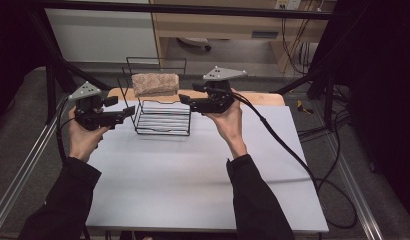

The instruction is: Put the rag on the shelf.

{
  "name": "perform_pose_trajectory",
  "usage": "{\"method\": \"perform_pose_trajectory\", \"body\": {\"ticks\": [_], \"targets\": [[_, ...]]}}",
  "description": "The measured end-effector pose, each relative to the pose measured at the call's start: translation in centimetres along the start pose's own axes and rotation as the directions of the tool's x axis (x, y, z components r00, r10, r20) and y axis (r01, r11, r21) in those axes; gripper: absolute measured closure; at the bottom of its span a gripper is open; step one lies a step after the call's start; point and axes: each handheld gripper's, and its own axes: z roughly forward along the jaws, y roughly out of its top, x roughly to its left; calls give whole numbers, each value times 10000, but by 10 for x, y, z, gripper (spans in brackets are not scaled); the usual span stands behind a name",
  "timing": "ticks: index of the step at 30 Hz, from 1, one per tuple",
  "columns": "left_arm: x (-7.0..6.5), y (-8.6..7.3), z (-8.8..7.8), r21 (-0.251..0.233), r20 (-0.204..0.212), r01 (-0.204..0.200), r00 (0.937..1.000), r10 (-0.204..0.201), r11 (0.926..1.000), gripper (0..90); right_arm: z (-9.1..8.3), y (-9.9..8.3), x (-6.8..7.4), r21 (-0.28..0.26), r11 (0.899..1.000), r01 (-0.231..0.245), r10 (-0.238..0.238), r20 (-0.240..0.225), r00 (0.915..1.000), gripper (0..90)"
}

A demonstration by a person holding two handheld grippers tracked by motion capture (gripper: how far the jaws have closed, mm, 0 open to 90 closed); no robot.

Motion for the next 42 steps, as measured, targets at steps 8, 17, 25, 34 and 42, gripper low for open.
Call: {"method": "perform_pose_trajectory", "body": {"ticks": [8, 17, 25, 34, 42], "targets": [[-3, -28, 1, 341, 167, 8, 9999, -14, 9994, 97, -18, -25, -9, 172, 9993, -321, 320, 67, 9995, 169], [-12, -56, 4, 639, 411, -122, 9991, 96, 9979, 60, -49, -61, -23, 217, 9966, -792, 791, 56, 9969, 56], [-21, -81, 5, 948, 534, -281, 9983, 231, 9951, 60, -78, -98, -38, 470, 9922, -1157, 1149, 203, 9932, 21], [-25, -111, 6, 1304, 632, -263, 9978, 182, 9911, 67, -103, -149, -48, 866, 9835, -1588, 1566, 313, 9872, 4], [-28, -133, 7, 1355, 758, -185, 9971, 83, 9906, 75, -121, -186, -51, 1235, 9753, -1832, 1791, 440, 9828, 4]]}}
